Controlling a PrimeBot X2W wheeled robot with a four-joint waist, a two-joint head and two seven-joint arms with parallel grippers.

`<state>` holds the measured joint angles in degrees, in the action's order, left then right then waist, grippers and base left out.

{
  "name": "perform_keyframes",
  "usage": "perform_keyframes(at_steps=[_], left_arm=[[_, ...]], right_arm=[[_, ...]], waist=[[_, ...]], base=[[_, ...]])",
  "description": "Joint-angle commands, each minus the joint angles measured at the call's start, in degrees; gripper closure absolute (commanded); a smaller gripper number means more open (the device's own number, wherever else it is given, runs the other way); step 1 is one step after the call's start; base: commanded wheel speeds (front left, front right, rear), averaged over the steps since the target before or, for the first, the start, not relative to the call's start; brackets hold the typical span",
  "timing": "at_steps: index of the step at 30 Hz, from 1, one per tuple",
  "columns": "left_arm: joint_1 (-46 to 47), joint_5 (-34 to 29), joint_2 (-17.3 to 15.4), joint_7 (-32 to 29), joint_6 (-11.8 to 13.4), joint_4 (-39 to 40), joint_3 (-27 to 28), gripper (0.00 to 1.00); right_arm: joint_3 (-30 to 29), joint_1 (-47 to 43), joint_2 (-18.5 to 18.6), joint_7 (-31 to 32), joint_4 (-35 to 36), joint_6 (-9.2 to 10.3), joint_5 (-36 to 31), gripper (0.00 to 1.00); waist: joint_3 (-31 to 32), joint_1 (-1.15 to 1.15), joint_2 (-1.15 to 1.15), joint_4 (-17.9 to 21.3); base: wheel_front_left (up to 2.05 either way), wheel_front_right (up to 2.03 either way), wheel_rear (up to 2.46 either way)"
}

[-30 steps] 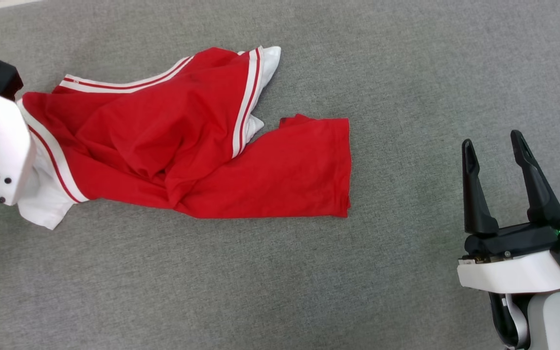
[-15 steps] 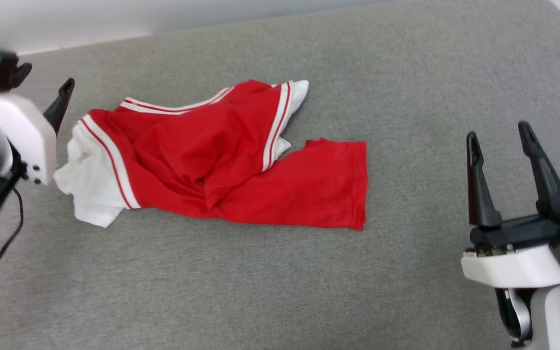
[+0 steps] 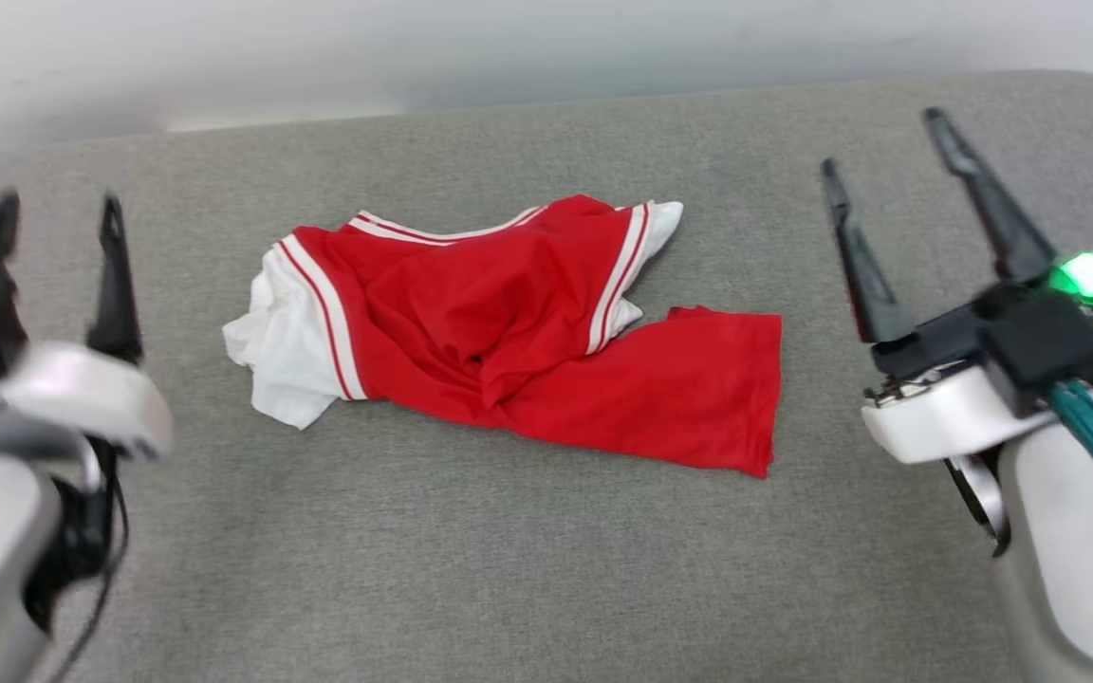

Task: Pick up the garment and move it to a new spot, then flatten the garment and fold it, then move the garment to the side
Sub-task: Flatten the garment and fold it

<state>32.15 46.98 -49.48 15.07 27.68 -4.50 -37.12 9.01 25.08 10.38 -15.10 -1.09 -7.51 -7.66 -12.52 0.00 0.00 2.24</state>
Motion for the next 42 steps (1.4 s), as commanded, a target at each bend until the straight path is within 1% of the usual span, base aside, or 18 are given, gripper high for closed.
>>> perform_keyframes(at_steps=[1,2,4,6,8,9,13,15,19,23,27,32,36,38,39,40,42], left_arm=[[-4.78,-2.85,1.91,0.10,1.14,2.46,3.43,0.00],[-7.68,-4.89,3.22,0.11,1.81,3.87,6.35,0.00],[-13.52,-8.69,5.81,0.11,2.40,6.53,11.06,0.00],[-18.29,-12.37,8.74,0.12,2.56,9.20,15.34,0.00],[-22.26,-15.66,11.57,0.12,2.19,11.21,19.39,0.00],[-22.26,-15.66,11.57,0.12,2.19,11.21,19.39,0.00],[-28.39,-20.47,17.29,0.13,0.07,13.70,25.05,0.00],[-30.23,-22.47,20.03,0.13,-1.46,13.95,26.84,0.00],[-31.62,-26.14,25.25,0.13,-4.61,14.08,29.61,0.00],[-30.68,-29.39,29.95,0.13,-7.61,13.62,31.24,0.00],[-29.11,-32.20,33.95,0.13,-10.35,12.90,32.40,0.00],[-27.46,-34.95,37.55,0.13,-13.50,12.30,34.54,0.00],[-26.89,-36.66,39.49,0.13,-15.60,11.67,36.30,0.00],[-26.83,-37.49,40.37,0.13,-16.31,11.43,37.09,0.00],[-26.91,-37.92,40.63,0.13,-16.62,11.22,37.51,0.00],[-26.98,-38.30,40.96,0.13,-17.00,11.11,37.93,0.00],[-27.62,-38.97,41.55,0.13,-17.54,10.89,38.76,0.00]], right_arm=[[2.89,2.38,2.29,-0.10,-3.68,0.04,1.79,0.00],[5.39,4.14,3.88,0.87,-6.15,0.04,3.39,0.00],[11.41,7.91,7.14,4.83,-9.63,0.04,7.16,0.00],[17.78,11.78,10.37,10.00,-11.43,0.04,12.65,0.00],[24.65,15.64,14.14,16.24,-12.32,0.04,18.37,0.00],[24.65,15.64,14.14,16.24,-12.32,0.04,18.37,0.00],[38.93,23.78,20.69,30.70,-11.96,0.04,32.30,0.00],[45.45,27.83,24.03,38.40,-11.65,0.05,38.48,0.00],[54.62,35.20,26.99,48.83,-11.78,0.04,49.38,0.00],[60.94,40.82,27.76,55.44,-14.29,0.04,55.86,0.00],[63.63,42.13,26.09,58.33,-17.77,0.04,57.92,0.00],[64.47,38.05,23.61,59.36,-21.21,0.04,57.73,0.00],[65.63,31.37,21.82,61.05,-21.89,-0.07,56.50,0.00],[65.85,30.25,21.36,59.24,-22.07,-0.10,56.96,0.00],[65.84,30.41,21.28,58.04,-22.03,-0.11,57.17,0.60],[65.76,30.73,21.39,56.68,-21.67,-0.11,57.52,1.00],[65.27,32.03,22.21,53.71,-20.02,-0.11,57.49,1.00]], waist=[[0.73,0.00,0.00,-0.78],[0.96,0.00,0.00,-0.98],[1.25,0.00,0.00,-1.37],[1.35,0.00,0.00,-1.76],[1.26,0.00,0.00,-2.07],[1.26,0.00,0.00,-2.07],[0.49,0.00,0.00,-2.88],[-0.15,0.00,0.00,-3.44],[-1.99,0.00,0.00,-4.72],[-4.53,0.00,0.00,-6.22],[-7.11,0.00,0.00,-7.55],[-9.58,0.00,0.00,-8.48],[-10.28,0.00,0.00,-8.41],[-10.07,0.00,0.00,-8.01],[-9.76,0.00,0.00,-7.74],[-9.29,0.00,0.00,-7.49],[-8.06,0.00,0.00,-6.92]], base=[[0.00,0.00,0.00],[0.00,0.00,0.00],[0.00,0.00,0.00],[0.00,0.00,0.00],[0.00,0.00,0.00],[0.00,0.00,0.00],[0.00,0.00,0.00],[0.00,0.00,0.00],[0.00,0.00,0.00],[0.00,0.00,0.00],[0.00,0.00,0.00],[0.00,0.00,0.00],[0.00,0.00,0.00],[0.00,0.00,0.00],[0.00,0.00,0.00],[0.00,0.00,0.00],[0.00,0.00,0.00]])
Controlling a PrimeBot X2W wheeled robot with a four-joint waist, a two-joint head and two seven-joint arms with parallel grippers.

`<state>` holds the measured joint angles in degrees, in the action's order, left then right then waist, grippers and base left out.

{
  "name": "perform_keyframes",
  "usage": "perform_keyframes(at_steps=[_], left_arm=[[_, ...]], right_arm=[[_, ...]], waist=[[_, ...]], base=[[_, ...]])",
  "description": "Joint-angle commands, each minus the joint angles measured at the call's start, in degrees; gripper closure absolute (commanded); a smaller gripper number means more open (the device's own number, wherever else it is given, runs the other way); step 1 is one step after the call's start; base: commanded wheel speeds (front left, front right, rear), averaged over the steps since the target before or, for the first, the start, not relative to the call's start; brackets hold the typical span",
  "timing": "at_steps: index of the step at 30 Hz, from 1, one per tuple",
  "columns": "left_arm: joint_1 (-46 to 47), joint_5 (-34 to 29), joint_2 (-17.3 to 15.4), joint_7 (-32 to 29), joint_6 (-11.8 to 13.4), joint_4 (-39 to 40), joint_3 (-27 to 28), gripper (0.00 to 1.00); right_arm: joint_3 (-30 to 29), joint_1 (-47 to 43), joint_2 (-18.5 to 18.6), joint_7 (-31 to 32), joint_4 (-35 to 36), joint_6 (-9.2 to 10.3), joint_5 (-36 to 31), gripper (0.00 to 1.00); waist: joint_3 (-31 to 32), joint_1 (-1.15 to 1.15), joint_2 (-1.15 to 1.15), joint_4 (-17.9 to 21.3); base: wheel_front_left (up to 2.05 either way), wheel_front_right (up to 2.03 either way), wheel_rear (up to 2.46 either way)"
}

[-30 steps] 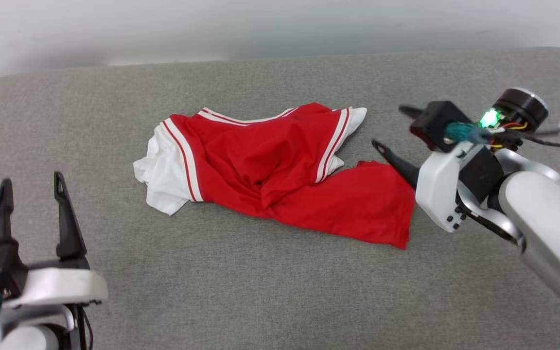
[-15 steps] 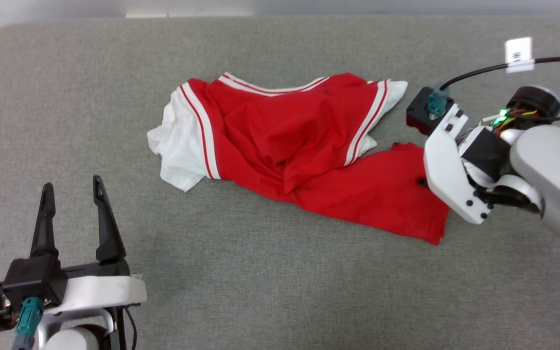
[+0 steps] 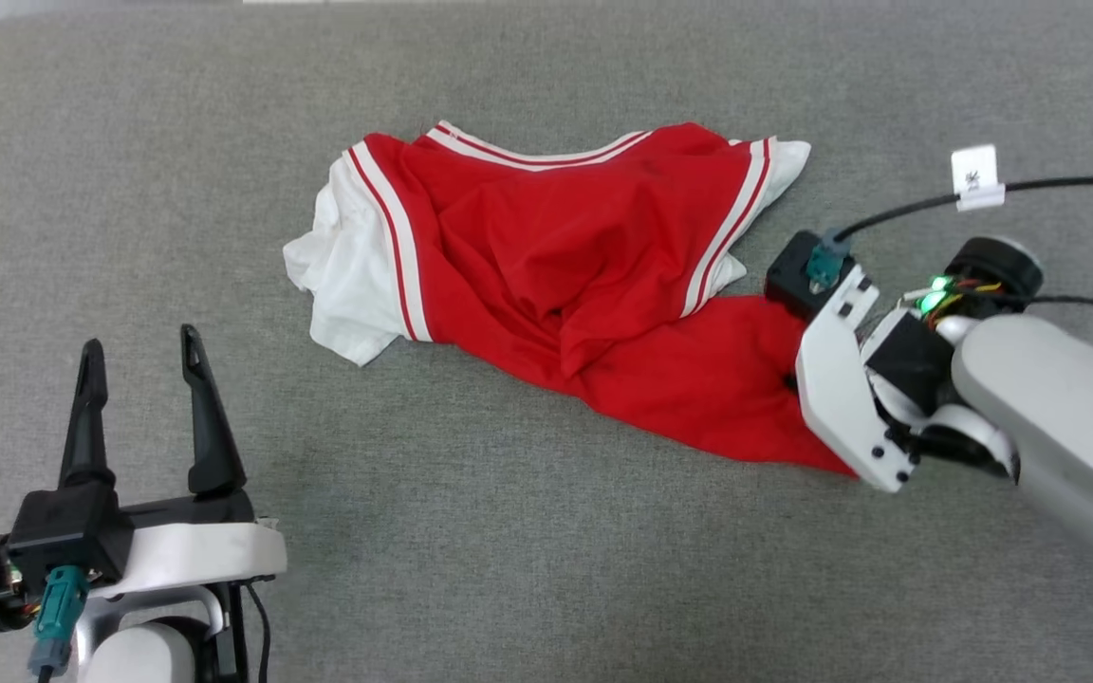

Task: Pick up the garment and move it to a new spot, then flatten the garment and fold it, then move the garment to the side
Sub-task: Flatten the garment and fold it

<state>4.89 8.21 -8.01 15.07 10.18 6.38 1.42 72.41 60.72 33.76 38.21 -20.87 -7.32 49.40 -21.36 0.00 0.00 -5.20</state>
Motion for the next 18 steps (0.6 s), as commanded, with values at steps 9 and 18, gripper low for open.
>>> perform_keyframes(at_steps=[9,18], left_arm=[[-4.84,-2.04,1.99,0.14,-1.50,0.06,3.06,0.00],[-7.19,-3.10,3.13,0.14,-2.44,0.16,4.58,0.00]], right_arm=[[1.08,-3.17,9.97,-8.76,16.52,-0.16,4.31,1.00],[0.96,-22.83,19.33,-10.58,27.62,-0.16,8.28,1.00]], waist=[[6.76,0.00,0.00,4.15],[8.93,0.00,0.00,6.26]], base=[[0.00,0.00,0.00],[0.00,0.00,0.00]])
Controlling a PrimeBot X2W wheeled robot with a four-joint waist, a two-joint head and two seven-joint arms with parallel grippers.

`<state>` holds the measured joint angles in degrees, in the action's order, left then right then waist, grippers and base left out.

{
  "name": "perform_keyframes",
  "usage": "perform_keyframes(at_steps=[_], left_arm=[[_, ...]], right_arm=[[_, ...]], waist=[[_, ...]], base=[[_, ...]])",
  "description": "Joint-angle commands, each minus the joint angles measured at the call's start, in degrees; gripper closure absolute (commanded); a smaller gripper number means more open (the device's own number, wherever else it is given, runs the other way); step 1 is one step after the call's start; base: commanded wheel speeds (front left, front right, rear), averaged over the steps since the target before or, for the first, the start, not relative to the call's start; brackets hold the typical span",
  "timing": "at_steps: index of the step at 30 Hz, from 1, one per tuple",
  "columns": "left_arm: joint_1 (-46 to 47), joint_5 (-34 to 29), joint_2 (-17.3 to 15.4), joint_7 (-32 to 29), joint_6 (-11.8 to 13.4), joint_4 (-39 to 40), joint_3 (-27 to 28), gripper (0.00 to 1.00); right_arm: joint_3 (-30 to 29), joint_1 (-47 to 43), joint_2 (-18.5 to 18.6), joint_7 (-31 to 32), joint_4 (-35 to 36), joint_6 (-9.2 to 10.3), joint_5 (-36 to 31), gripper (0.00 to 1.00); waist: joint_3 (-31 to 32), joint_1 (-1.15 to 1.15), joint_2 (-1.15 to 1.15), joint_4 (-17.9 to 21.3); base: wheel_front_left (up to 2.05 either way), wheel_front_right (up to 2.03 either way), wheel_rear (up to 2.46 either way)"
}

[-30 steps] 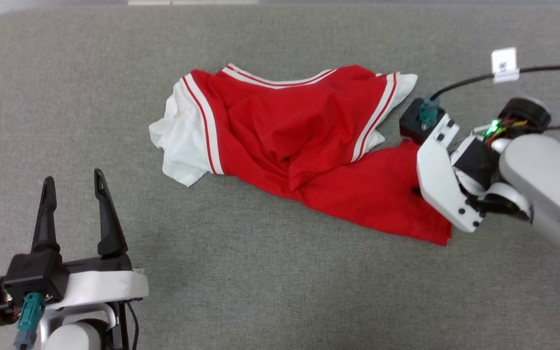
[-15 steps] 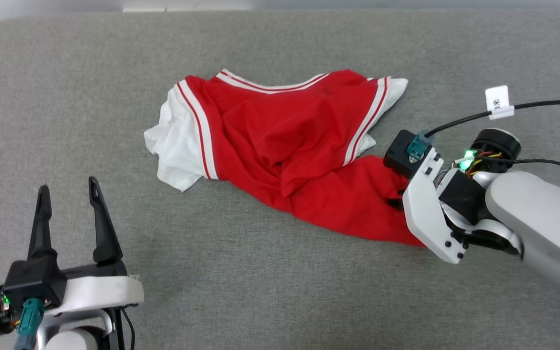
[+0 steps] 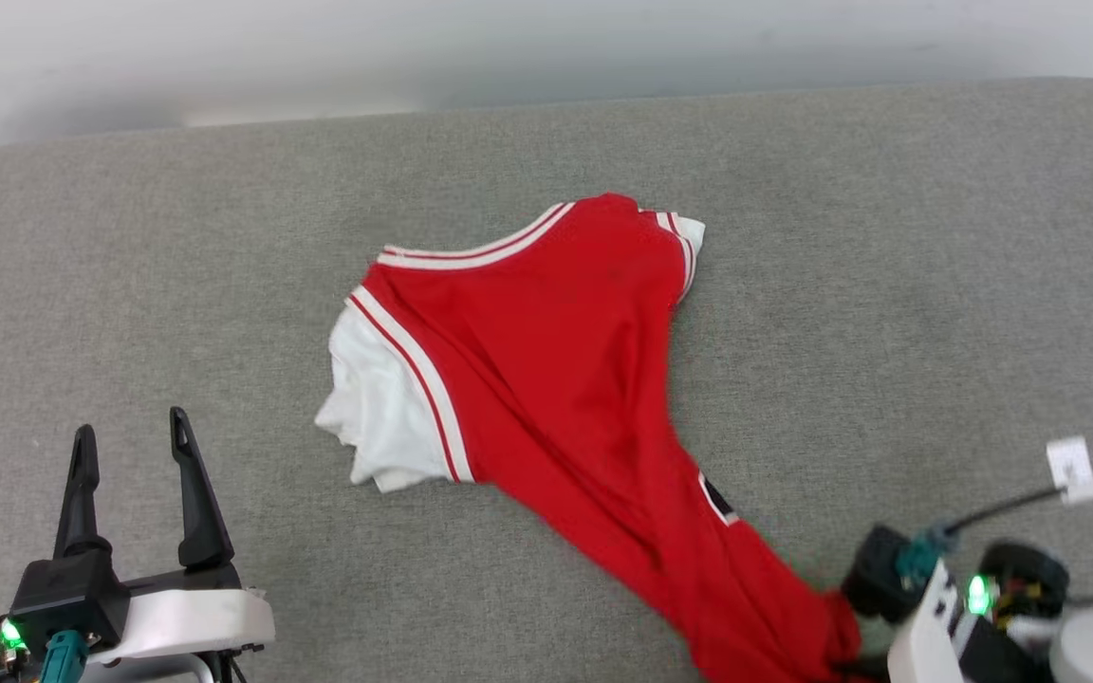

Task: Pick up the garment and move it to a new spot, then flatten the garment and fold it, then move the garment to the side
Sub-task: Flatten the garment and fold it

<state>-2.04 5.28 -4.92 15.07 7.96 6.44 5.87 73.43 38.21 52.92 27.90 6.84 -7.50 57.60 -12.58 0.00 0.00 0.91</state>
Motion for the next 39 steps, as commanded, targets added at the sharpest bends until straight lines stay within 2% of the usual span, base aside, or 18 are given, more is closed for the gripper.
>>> perform_keyframes(at_steps=[1,6,8,14,18,20,24,25,26,27,34,39], left_arm=[[-0.32,-0.28,0.14,0.14,-0.35,0.16,0.24,0.00],[-1.14,-0.68,0.55,0.14,-0.60,0.03,1.01,0.00],[-1.26,-0.93,0.64,0.14,-0.72,-0.10,1.34,0.00],[-2.21,-1.50,0.93,0.14,-0.86,-0.21,1.84,0.00],[-1.76,-1.56,1.09,0.14,-0.85,0.43,1.86,0.00],[-1.02,-1.61,1.18,0.14,-1.00,0.73,1.57,0.00],[0.67,-1.74,1.35,0.14,-1.37,1.06,0.75,0.00],[2.35,-1.65,1.54,0.14,-1.73,1.26,0.06,0.00],[2.93,-1.54,1.59,0.14,-1.72,1.36,-0.12,0.00],[2.93,-1.54,1.59,0.14,-1.72,1.36,-0.12,0.00],[6.88,-1.16,1.85,0.14,-2.29,2.23,-1.63,0.00],[9.22,-0.89,1.97,0.14,-2.70,3.10,-2.86,0.00]], right_arm=[[-0.08,-2.66,0.22,-0.83,-0.58,0.02,0.25,1.00],[-2.22,-9.62,-1.95,-5.04,-4.78,0.02,-0.73,1.00],[-4.79,-10.12,-2.65,-6.76,-5.55,0.03,-1.65,0.00],[-16.00,-6.99,0.51,-8.32,-2.67,0.03,-5.08,0.00],[-24.53,-2.92,2.29,-6.48,0.13,0.02,-7.43,0.00],[-27.69,0.16,1.91,-4.05,0.44,0.03,-8.41,0.00],[-29.60,7.80,-0.80,3.47,-1.62,0.03,-9.05,0.00],[-29.28,14.67,-4.39,9.87,-6.15,0.03,-8.80,0.00],[-29.56,16.80,-5.93,11.53,-8.73,0.04,-9.44,0.00],[-29.56,16.80,-5.93,11.53,-8.73,0.04,-9.44,0.00],[-25.23,27.50,-14.71,23.23,-23.37,0.02,-9.36,0.00],[-24.01,32.99,-19.65,27.52,-32.73,0.03,-10.48,0.00]], waist=[[0.22,0.00,0.00,0.20],[0.62,0.00,0.00,0.58],[0.83,0.00,0.00,0.88],[1.46,0.00,0.00,1.06],[0.51,0.00,0.00,0.64],[-0.39,0.00,0.00,0.12],[-2.68,0.00,0.00,-1.49],[-4.86,0.00,0.00,-2.85],[-5.65,0.00,0.00,-3.33],[-5.65,0.00,0.00,-3.33],[-10.77,0.00,0.00,-7.18],[-14.64,0.00,0.00,-9.23]], base=[[0.00,0.00,0.00],[0.00,0.00,0.00],[0.00,0.00,0.00],[0.00,0.00,0.00],[0.00,0.00,0.00],[0.00,0.00,0.00],[0.00,0.00,0.00],[0.00,0.00,0.00],[0.00,0.00,0.00],[0.00,0.00,0.00],[0.00,0.00,0.00],[0.00,0.00,0.00]])
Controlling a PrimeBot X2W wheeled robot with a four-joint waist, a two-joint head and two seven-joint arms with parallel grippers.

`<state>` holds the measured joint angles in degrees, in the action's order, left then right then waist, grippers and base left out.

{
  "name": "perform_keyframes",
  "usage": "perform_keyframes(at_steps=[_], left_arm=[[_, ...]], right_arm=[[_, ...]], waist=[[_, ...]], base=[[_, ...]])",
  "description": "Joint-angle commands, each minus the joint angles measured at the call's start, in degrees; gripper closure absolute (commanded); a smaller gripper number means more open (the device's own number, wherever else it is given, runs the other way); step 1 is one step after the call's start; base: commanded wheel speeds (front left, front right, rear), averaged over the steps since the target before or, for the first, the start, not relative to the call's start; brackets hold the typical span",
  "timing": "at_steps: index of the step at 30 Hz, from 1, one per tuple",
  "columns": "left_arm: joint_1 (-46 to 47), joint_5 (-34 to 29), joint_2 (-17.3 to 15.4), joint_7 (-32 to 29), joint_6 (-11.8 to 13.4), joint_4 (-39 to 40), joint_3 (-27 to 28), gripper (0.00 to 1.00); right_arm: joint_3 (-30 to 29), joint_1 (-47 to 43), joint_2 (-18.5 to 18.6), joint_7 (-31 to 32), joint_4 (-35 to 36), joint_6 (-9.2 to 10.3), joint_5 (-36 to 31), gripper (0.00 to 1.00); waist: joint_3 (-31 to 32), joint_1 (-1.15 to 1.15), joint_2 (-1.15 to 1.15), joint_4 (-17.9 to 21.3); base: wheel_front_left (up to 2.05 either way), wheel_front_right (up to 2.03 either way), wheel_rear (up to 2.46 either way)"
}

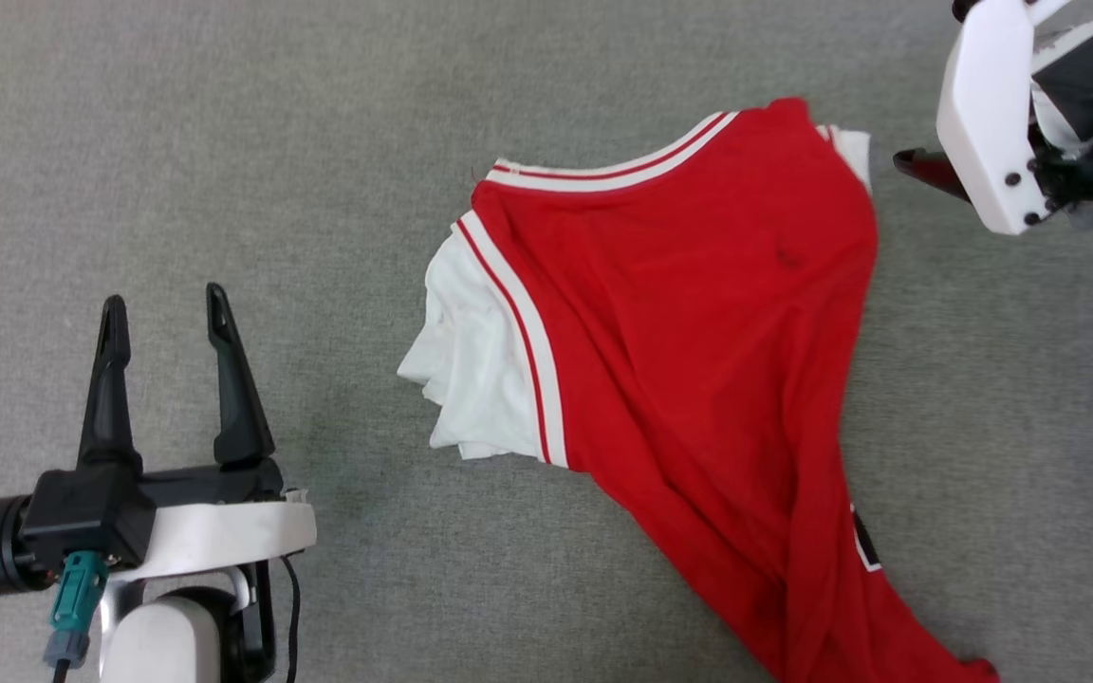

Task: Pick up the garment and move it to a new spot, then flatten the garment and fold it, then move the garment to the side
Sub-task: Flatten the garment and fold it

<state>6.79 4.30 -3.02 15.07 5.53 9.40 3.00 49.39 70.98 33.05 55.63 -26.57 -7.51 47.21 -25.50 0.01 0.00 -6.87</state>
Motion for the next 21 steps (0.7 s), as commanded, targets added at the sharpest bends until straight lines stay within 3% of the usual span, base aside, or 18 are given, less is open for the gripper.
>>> perform_keyframes(at_steps=[1,7,11,13,14,15,21], left_arm=[[0.90,0.21,0.09,0.14,-0.30,0.21,-0.19,0.00],[2.96,0.57,0.17,0.14,-0.04,0.57,-1.24,0.00],[3.42,1.02,0.17,0.14,0.58,0.08,-1.61,0.00],[3.67,1.32,0.18,0.14,0.80,-0.16,-1.68,0.00],[3.59,1.34,0.18,0.14,0.89,-0.30,-1.54,0.00],[3.50,1.35,0.16,0.14,0.93,-0.46,-1.45,0.00],[1.52,0.75,0.17,0.14,0.57,-1.13,-0.19,0.00]], right_arm=[[0.16,1.02,-0.78,0.30,-1.04,0.04,-0.37,0.00],[2.49,2.64,-5.33,2.20,-8.09,0.03,-1.89,0.00],[9.54,-4.02,-6.43,3.51,-9.88,-0.12,-2.02,0.00],[10.30,-6.63,-7.18,1.92,-9.71,-0.32,0.13,0.00],[10.05,-6.62,-7.71,0.39,-9.66,-0.32,0.45,0.58],[10.00,-6.02,-7.79,-1.05,-9.68,-0.32,0.41,1.00],[10.83,0.69,-4.01,-9.53,-6.54,0.04,0.46,1.00]], waist=[[-2.36,-0.01,0.00,-1.83],[-5.66,-0.01,0.00,-3.11],[-6.02,-0.01,0.00,-3.10],[-5.79,-0.01,0.00,-2.90],[-5.53,-0.01,0.00,-2.62],[-5.18,-0.01,0.00,-2.35],[-0.72,-0.01,0.00,-0.36]], base=[[0.00,0.00,0.00],[0.00,0.00,0.00],[0.00,0.00,0.00],[0.00,0.00,0.00],[0.00,0.00,0.00],[0.00,0.00,0.00],[0.00,0.00,0.00]])
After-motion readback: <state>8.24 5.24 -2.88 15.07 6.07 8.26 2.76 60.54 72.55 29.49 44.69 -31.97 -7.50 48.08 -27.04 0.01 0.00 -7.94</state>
